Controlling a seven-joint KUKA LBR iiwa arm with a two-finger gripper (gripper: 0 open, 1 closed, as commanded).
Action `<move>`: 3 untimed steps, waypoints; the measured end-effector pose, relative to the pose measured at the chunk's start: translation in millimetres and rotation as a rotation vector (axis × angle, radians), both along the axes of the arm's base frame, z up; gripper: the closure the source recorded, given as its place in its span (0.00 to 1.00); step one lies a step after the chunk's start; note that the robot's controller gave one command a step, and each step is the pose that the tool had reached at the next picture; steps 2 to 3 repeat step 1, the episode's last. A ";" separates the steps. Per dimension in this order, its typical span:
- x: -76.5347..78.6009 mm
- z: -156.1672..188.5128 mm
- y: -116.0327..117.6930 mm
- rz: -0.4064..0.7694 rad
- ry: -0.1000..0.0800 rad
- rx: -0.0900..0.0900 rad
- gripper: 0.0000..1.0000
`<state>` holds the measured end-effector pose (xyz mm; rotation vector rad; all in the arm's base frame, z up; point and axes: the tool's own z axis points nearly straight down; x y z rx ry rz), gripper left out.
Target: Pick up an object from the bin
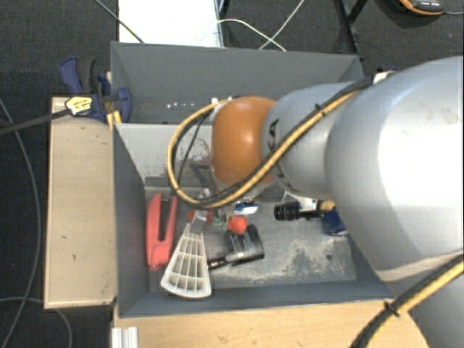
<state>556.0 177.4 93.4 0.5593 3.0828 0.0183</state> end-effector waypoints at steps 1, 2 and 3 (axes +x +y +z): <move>1.2 22.8 0.3 0.001 -0.004 0.001 1.00; 1.2 22.8 0.3 0.001 -0.004 0.001 1.00; 1.2 22.8 0.3 0.001 -0.004 0.001 1.00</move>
Offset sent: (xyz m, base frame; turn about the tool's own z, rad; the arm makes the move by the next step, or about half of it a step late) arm 0.0009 0.0003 0.0217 -0.0001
